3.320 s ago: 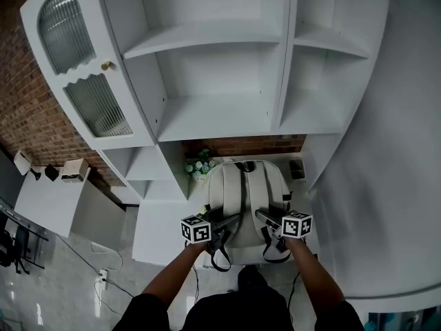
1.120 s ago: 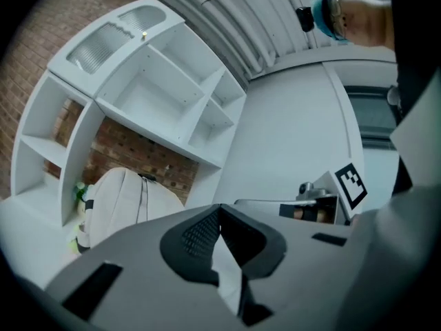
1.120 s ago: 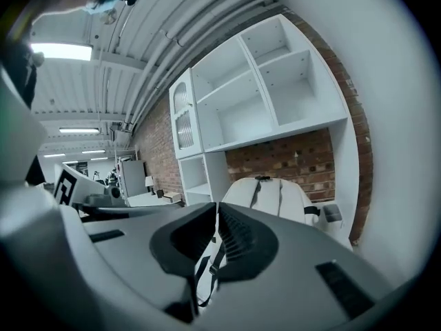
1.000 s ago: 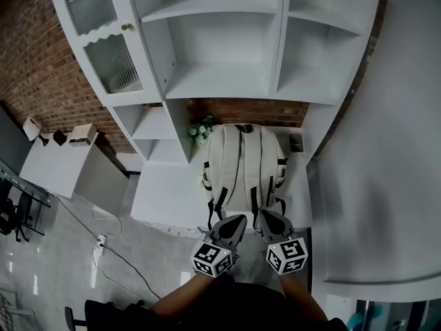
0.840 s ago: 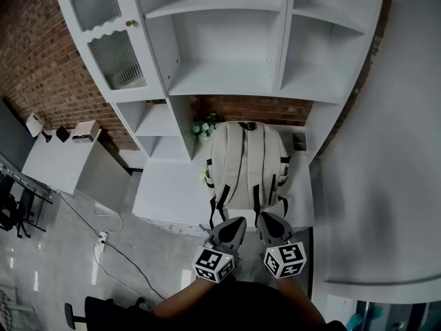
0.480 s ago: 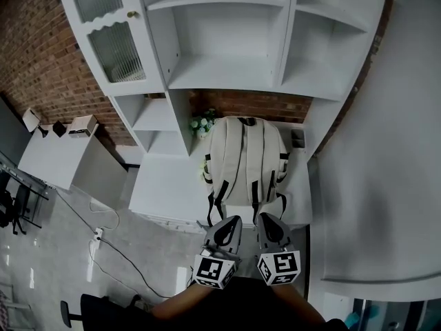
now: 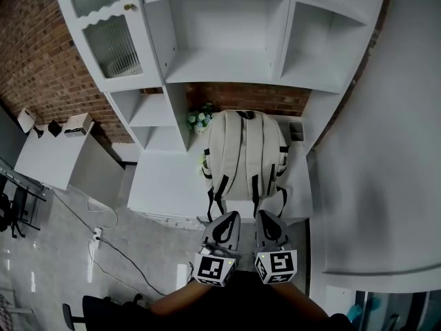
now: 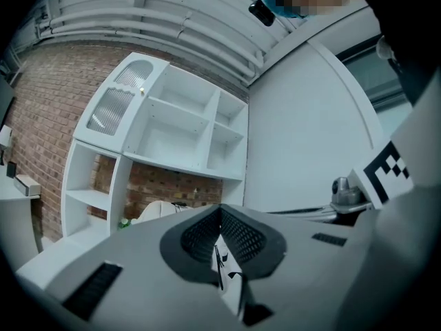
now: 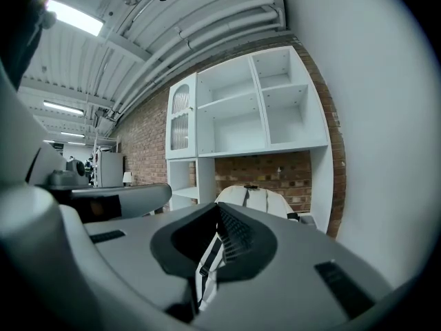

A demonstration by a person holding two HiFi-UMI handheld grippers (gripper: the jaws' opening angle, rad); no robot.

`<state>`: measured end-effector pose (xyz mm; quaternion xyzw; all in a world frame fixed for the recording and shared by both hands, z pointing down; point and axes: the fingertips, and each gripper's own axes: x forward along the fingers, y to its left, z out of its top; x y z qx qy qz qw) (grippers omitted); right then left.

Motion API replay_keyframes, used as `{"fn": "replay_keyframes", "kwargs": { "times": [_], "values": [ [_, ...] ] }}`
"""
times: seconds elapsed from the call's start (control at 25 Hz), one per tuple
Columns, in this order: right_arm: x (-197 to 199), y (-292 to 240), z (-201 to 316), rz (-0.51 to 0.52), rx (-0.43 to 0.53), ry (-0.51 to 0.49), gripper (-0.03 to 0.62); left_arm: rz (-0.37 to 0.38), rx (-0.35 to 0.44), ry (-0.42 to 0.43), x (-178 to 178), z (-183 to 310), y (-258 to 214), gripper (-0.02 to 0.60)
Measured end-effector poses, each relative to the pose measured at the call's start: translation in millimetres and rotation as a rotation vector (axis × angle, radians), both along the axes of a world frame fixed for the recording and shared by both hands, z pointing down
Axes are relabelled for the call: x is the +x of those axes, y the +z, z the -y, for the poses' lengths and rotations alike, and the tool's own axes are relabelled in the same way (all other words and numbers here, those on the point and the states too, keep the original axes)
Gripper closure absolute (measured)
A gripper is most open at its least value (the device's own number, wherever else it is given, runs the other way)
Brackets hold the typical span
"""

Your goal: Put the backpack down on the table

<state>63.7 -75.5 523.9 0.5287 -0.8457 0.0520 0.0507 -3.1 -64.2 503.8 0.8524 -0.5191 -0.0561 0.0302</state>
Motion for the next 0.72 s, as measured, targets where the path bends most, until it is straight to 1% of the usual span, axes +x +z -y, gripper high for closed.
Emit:
{"fn": "replay_keyframes", "kwargs": {
  "times": [0.16, 0.32, 0.48, 0.64, 0.72],
  "values": [
    [-8, 0, -4, -0.013, 0.005, -0.008, 0.576, 0.016, 0.029, 0.021, 8, 0, -8, 0.565],
    [-9, 2, -2, -0.025, 0.009, -0.001, 0.576, 0.04, 0.026, 0.051, 13, 3, -3, 0.565],
    [-11, 2, 1, -0.039, 0.015, 0.008, 0.576, 0.045, 0.029, 0.048, 9, 9, -4, 0.565],
    [-14, 2, 8, -0.044, 0.02, 0.009, 0.576, 0.032, 0.04, 0.047, 8, 13, -7, 0.565],
    [-16, 3, 10, -0.041, 0.018, 0.003, 0.576, 0.04, 0.037, 0.051, 7, 15, -5, 0.565]
  ]
}}
